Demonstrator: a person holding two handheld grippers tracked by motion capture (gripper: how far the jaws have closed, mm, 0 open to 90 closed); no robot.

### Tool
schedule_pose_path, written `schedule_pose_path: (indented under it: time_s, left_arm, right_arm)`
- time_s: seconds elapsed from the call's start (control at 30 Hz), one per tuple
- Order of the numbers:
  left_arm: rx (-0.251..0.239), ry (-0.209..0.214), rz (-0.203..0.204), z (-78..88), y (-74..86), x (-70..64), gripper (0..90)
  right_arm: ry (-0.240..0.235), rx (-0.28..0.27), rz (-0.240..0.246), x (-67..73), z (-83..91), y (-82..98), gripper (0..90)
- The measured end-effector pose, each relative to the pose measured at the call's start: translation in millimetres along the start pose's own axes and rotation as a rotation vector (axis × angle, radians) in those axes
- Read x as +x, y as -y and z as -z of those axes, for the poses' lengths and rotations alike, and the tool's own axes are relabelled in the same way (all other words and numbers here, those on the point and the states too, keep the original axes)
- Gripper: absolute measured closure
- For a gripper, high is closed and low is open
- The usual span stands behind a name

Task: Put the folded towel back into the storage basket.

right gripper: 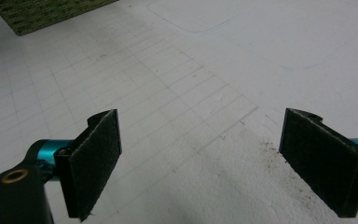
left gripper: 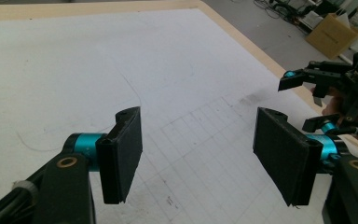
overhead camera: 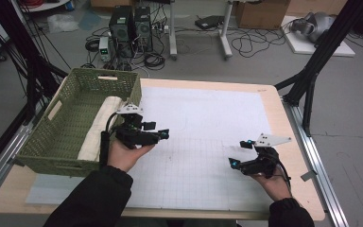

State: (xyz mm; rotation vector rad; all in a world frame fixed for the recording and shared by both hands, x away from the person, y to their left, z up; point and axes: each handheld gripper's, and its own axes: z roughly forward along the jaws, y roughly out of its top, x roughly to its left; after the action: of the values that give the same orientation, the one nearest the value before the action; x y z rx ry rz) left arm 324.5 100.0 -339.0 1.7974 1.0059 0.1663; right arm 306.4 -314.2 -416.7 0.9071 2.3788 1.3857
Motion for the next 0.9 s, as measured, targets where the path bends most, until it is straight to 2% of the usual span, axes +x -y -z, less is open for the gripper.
schedule_pose_path:
  time_s: [0.3,0.9]
  left_arm:
    - [-0.009,-0.022,-0.044,-9.2,7.8,-5.9,33.2]
    - [-0.015,-0.055,-0.063,-17.2,24.9,-6.8,32.8]
  right_arm:
    - [-0.003,0.002,0.000,1.7,1.2,-1.3,11.9]
    - [-0.006,-0.006,0.002,1.6,1.4,-1.7,11.9]
